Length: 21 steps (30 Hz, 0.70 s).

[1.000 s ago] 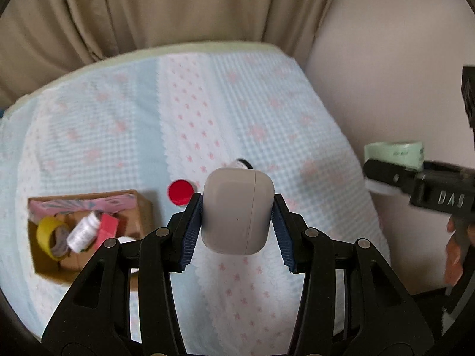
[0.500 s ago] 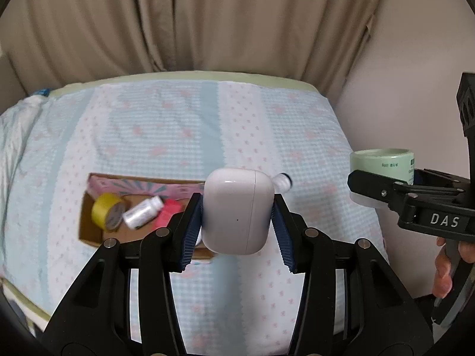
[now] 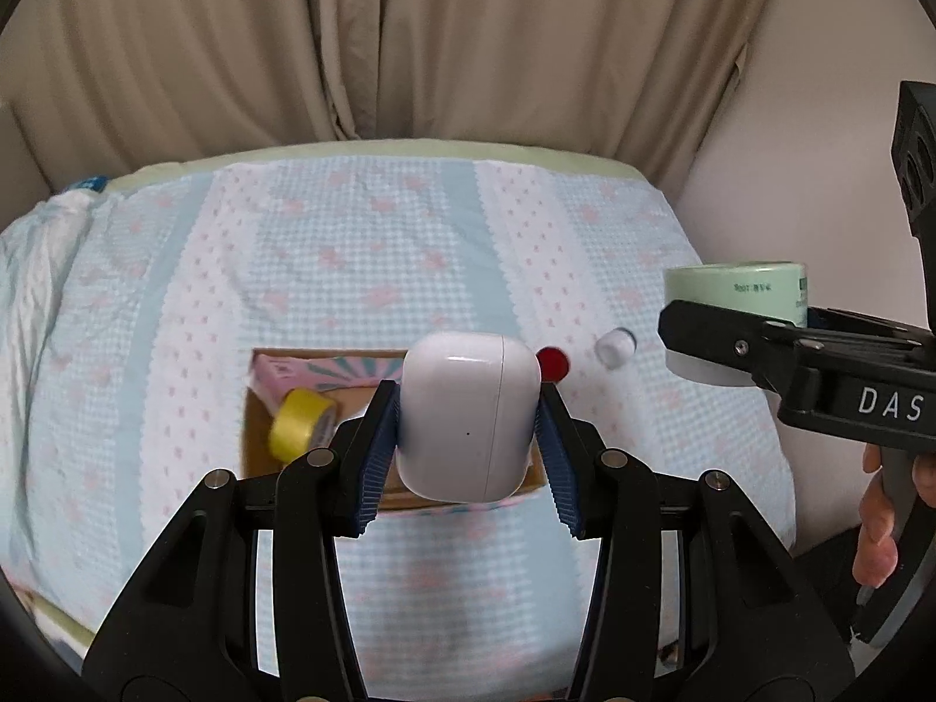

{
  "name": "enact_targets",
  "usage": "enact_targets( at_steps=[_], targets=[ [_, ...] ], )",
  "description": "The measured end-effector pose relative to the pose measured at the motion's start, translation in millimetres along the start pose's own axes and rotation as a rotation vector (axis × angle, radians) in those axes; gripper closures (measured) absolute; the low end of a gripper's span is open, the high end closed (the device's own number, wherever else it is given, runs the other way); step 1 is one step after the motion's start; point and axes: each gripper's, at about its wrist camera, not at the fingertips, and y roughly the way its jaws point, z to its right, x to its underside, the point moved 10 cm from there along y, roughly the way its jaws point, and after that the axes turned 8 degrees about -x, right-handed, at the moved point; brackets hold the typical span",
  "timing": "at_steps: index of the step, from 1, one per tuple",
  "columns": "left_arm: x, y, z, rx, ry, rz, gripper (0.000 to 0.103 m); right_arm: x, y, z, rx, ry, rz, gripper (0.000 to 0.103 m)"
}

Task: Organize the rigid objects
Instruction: 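Carry the white case and green-lidded jar over the cardboard box with both tools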

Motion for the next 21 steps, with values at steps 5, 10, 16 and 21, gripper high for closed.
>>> enact_targets(
  at_steps=[5, 10, 16, 21],
  targets=[
    [-2, 19, -51, 0.040, 0.085, -0.033, 0.060, 0, 30, -36, 0.047, 0.069, -0.002, 0.037],
    [-2, 44, -85, 0.070, 0.153, -0.071, 0.060, 5, 63, -58, 0.093, 0.150, -0.024, 0.037],
    [9, 87, -117, 0.083, 0.184, -0.140, 0.060, 15, 108, -67, 0.133, 0.185, -0.089, 0.037],
    [26, 126, -128, 0.082, 0.198, -0.210, 0.060, 28, 151, -58, 0.149, 0.213, -0.169, 0.037]
  ],
)
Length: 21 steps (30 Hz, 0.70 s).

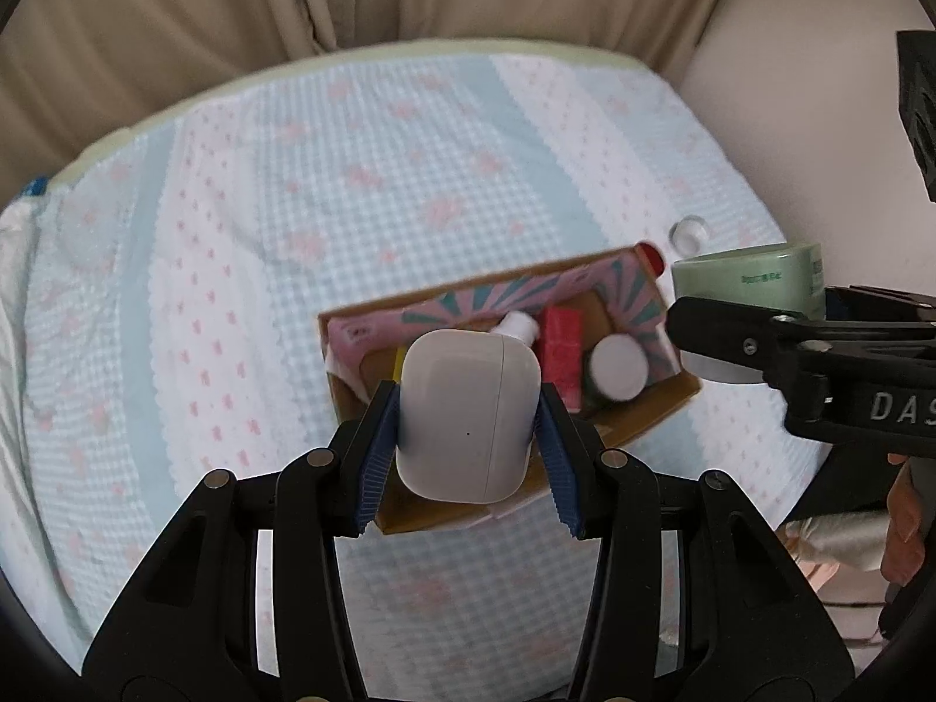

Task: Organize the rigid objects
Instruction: 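Carry the white case and green-lidded jar over the cardboard box with both tools, then open both tools to drop the white case and green jar into the box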

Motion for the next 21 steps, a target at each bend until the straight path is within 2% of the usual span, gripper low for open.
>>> enact_targets(
  at_steps=[9, 14, 17, 18, 21],
  targets=[
    [26, 79, 1, 0.021, 0.031, -0.153, 0.060, 15, 82, 38, 0.050, 0.095, -0.165, 0.037],
    [42, 118, 16, 0.028, 0.081, -0.233, 0.060, 27, 119, 65, 0.079, 0.123, -0.245, 0.037],
    [45, 134, 32, 0.017, 0.125, -0.244, 0.060, 34, 139, 78, 0.084, 0.138, -0.283, 0.036],
    [42, 133, 39, 0.014, 0.145, -0.223, 0.060, 37, 143, 82, 0.087, 0.144, -0.293, 0.037],
    [37, 133, 62, 0.039, 0.203, -0.216, 0.060, 40, 150, 91, 0.086, 0.158, -0.308, 0.037]
  ],
)
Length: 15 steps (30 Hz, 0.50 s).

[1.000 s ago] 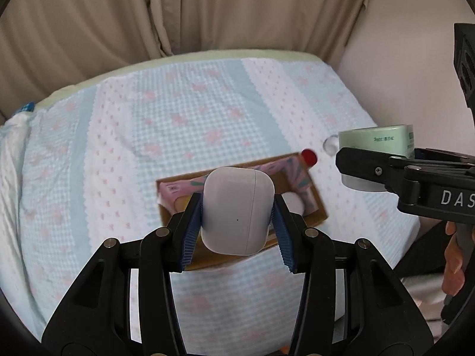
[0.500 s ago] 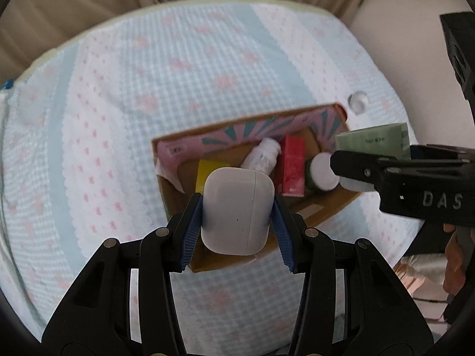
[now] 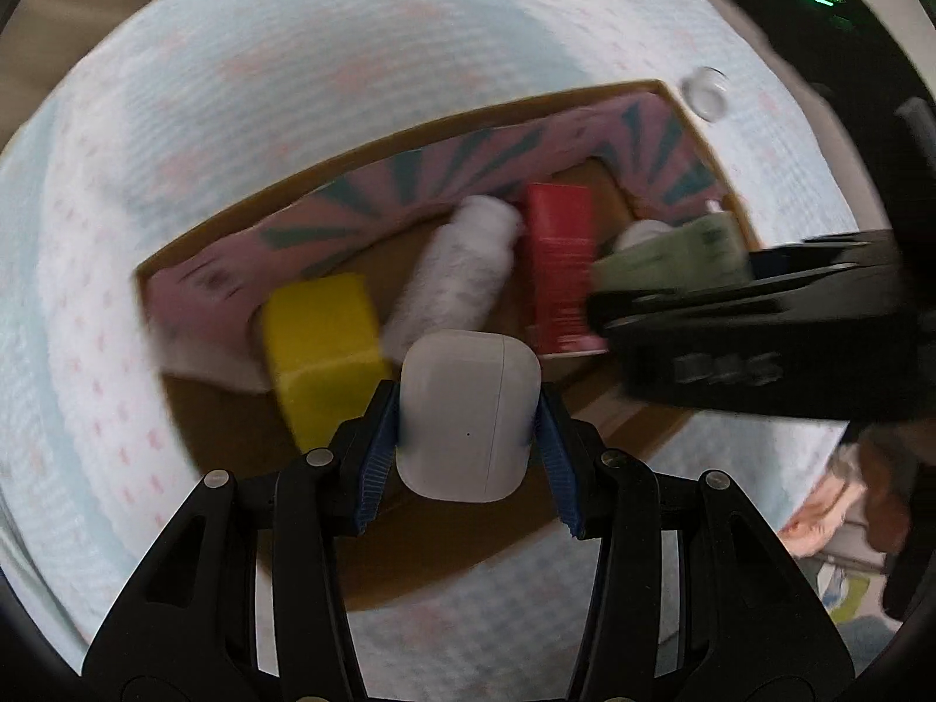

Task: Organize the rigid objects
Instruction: 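Open both tools to drop the white case and green jar into the box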

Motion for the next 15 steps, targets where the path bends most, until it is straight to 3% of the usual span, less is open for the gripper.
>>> enact_targets(
  at_steps=[10, 11, 12, 13, 14, 15],
  targets=[
    [-16, 4, 11, 0.016, 0.027, 0.005, 0.058, -7, -3, 9, -0.001, -0.013, 0.004, 0.036],
    [-16, 2, 10, 0.013, 0.021, 0.008, 0.041, -6, -4, 6, 0.008, -0.023, 0.010, 0.036],
    [-17, -1, 8, 0.009, 0.015, 0.011, 0.001, -7, -6, 6, 0.019, -0.033, 0.027, 0.029],
    [-18, -3, 6, 0.001, 0.010, 0.022, 0.002, -7, -9, 3, 0.017, -0.040, 0.055, 0.018],
    [-18, -4, 5, 0.001, 0.007, 0.030, 0.000, -8, -12, 3, 0.014, -0.044, 0.075, 0.000],
    [-17, -4, 4, 0.004, 0.004, 0.029, 0.000, -8, -15, 2, 0.012, -0.051, 0.089, 0.000]
  ],
)
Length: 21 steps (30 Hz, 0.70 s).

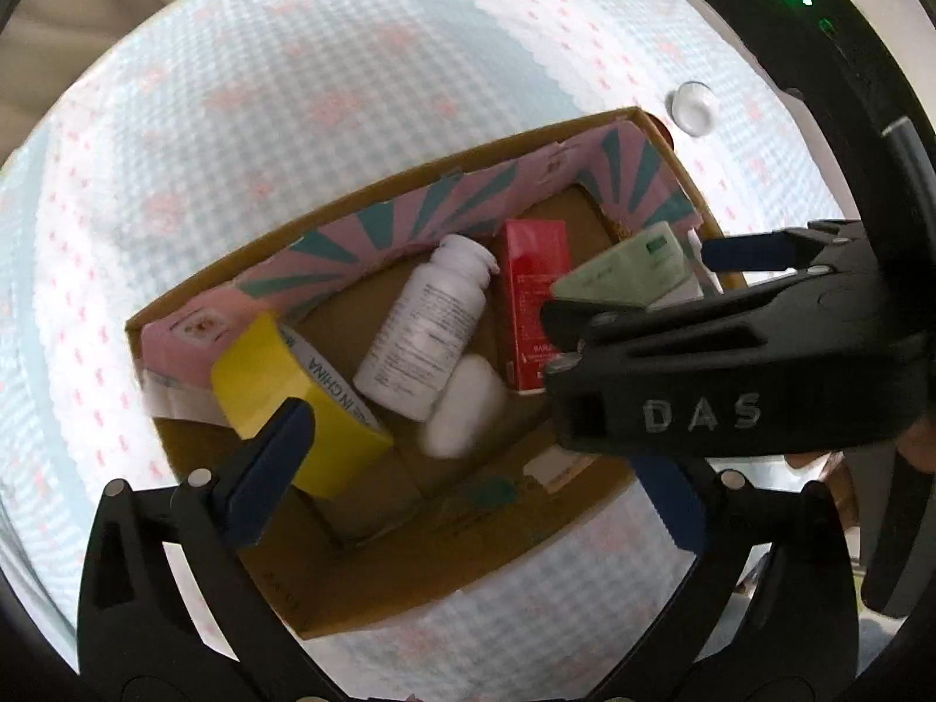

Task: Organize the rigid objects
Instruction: 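Open both tools to drop the white case and green jar into the box, then move both tools back toward the red-lidded and Metal DX jars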

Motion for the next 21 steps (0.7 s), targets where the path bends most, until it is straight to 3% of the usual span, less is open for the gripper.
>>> enact_targets(
  at_steps=[9, 21],
  targets=[
    [7, -3, -17, -0.022, -0.047, -0.006, 0.000, 2, -15, 0, -0.001, -0.023, 0.022, 0.000],
    [27, -47, -26, -0.051, -0.109, 0.053, 0.000, 6, -50, -13, -0.018, -0.047, 0.093, 0.000]
  ],
)
